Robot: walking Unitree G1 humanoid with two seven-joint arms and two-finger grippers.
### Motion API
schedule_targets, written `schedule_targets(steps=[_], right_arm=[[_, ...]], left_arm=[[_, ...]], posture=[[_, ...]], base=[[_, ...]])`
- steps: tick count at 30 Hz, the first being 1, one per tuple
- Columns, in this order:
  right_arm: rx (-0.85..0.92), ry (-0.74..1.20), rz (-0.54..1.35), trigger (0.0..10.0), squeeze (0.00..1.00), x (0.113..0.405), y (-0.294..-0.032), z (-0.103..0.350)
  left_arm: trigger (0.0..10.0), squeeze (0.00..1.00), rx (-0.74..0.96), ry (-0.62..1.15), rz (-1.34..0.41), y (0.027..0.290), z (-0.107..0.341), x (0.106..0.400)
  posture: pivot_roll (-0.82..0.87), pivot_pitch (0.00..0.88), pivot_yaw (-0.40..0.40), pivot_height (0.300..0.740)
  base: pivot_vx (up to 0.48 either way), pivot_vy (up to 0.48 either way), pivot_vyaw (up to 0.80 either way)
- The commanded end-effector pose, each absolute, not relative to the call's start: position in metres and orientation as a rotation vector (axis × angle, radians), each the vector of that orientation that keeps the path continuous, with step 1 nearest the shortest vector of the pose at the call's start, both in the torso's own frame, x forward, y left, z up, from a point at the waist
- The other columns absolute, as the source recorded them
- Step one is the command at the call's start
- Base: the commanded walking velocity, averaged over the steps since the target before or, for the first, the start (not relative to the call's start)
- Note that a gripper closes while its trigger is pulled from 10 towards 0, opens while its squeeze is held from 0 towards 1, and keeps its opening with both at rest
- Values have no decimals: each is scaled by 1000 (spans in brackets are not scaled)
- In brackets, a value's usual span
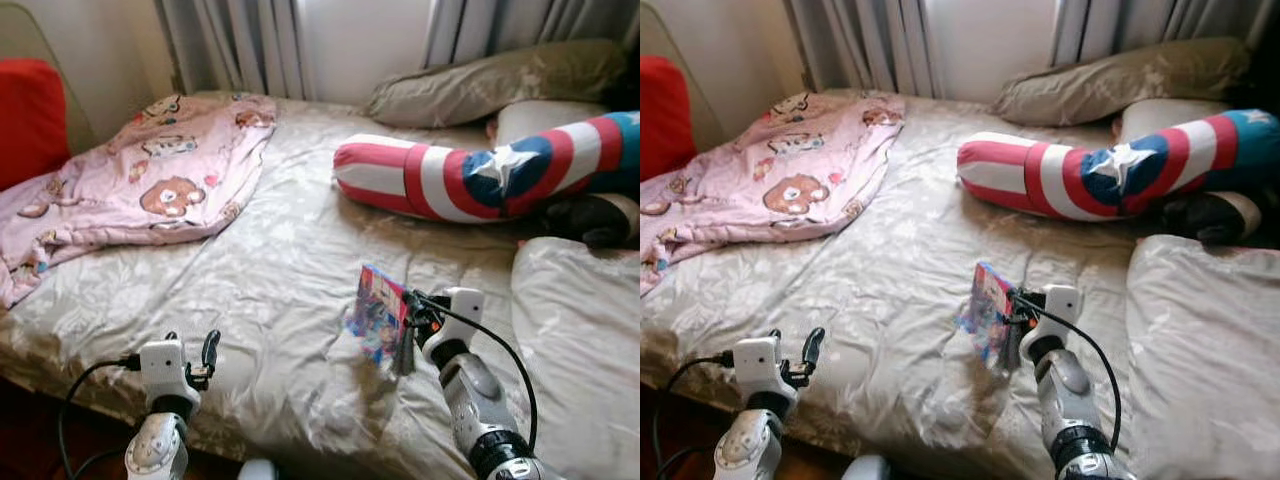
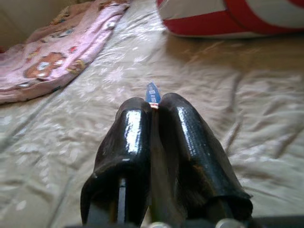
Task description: Clean up the room
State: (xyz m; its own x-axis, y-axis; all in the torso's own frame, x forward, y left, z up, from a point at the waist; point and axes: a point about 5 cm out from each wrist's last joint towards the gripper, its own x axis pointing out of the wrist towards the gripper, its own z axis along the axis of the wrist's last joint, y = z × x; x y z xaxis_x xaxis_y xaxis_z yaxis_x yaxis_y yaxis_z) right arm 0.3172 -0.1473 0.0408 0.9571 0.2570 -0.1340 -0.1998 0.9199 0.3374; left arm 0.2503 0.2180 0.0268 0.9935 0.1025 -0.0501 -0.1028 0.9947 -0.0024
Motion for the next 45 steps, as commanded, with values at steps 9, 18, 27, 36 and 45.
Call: schedule_targets(steps=[9, 18, 27, 36, 45], right_arm=[[404, 132, 386, 10000, 0, 331, -154, 63], [507, 265, 573, 10000, 0, 312, -162, 46], [561, 396, 555, 10000, 0, 290, -174, 21], [393, 592, 351, 10000, 0, 274, -192, -9], [165, 648, 246, 10000, 0, 276, -195, -15]], left_arm=[[10000, 0, 5, 67, 99, 222, 26, 248], [10000, 0, 1, 67, 77, 219, 28, 251], [10000, 0, 1, 71, 65, 219, 28, 250], [10000, 0, 2, 84, 54, 219, 28, 250], [10000, 0, 5, 88, 53, 219, 27, 248]], posture=[[85, 0, 16, 650], [78, 0, 27, 650], [81, 0, 33, 650], [85, 0, 40, 650], [91, 0, 44, 650]], base=[[0, 0, 0], [0, 0, 0], [0, 0, 0], [0, 0, 0], [0, 0, 0]])
